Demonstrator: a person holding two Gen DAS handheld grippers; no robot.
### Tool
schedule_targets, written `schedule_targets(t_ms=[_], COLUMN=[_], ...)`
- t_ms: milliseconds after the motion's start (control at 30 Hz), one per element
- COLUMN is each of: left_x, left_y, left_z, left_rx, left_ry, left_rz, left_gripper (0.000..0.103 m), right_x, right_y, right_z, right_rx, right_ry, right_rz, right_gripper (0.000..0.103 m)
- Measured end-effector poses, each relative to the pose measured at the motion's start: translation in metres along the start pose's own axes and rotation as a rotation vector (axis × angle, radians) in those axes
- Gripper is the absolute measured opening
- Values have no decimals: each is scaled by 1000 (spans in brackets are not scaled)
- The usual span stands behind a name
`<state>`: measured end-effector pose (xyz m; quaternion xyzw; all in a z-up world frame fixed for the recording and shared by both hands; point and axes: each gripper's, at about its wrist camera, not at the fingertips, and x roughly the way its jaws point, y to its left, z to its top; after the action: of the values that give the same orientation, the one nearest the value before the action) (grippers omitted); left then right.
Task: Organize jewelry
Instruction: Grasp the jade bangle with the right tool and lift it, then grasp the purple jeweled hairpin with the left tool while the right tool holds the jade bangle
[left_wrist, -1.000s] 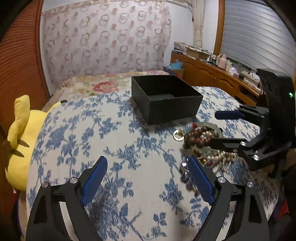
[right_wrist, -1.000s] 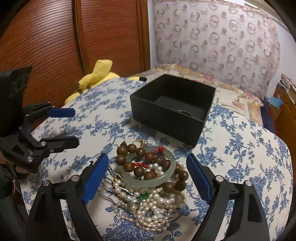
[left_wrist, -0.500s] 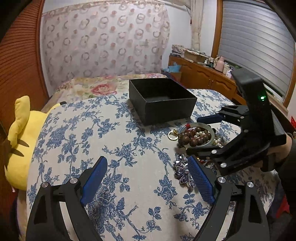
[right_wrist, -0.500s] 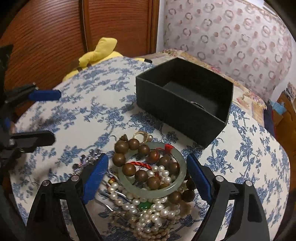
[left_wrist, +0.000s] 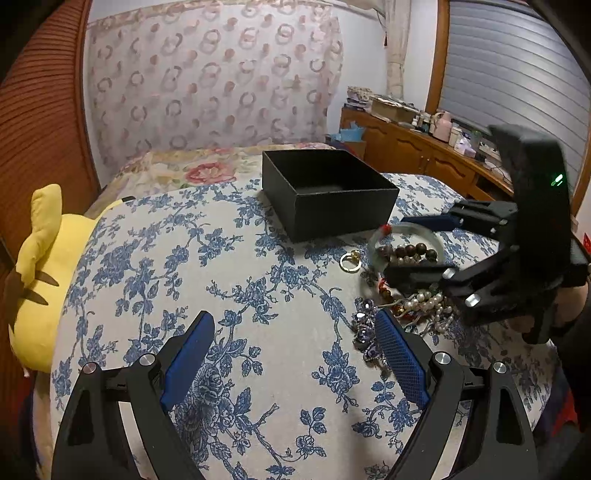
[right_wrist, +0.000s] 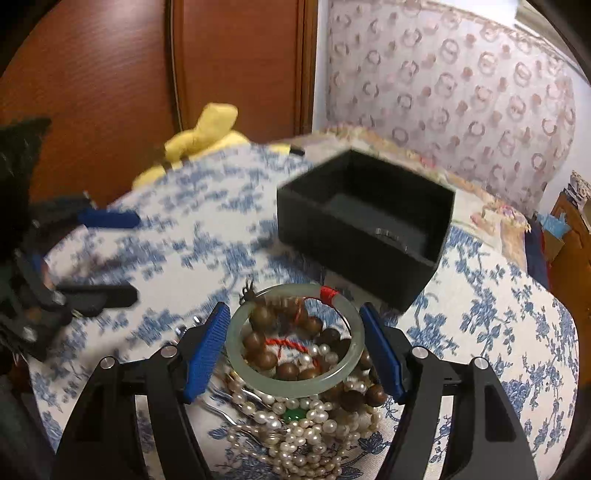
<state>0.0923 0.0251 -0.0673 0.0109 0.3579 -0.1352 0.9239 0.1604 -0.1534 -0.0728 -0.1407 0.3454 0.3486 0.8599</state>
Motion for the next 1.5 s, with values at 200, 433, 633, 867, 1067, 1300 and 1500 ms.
schedule_targets(t_ms=[200, 433, 633, 867, 1067, 1300, 1500], left_x=[1, 4, 12, 25, 36, 42, 42], left_y=[-4, -15, -31, -39, -37, -36, -38], left_z=[-1, -6, -11, -5, -2, 0, -1], left_rx=[1, 15, 38, 2, -56, -83, -62], left_ry=[5, 30, 63, 89, 114, 130, 128], left_rz=[-4, -24, -62, -102, -112, -114, -114], left_gripper=[85, 85, 85, 73, 47, 33, 24], right_x=[-26, -44, -51, -59, -59, -56, -54], right_y=[-2, -13, -23, -30, -30, -24, -22], right_z=[10, -4, -28, -42, -43, -43, -44], right_rx=[18, 85, 146, 189, 203, 197, 193], right_ry=[-78, -66, -51, -60, -66, -60, -57], right_rz=[-11, -63, -91, -115, -105, -97, -95], right_gripper=[74, 74, 74, 74, 74, 74, 74])
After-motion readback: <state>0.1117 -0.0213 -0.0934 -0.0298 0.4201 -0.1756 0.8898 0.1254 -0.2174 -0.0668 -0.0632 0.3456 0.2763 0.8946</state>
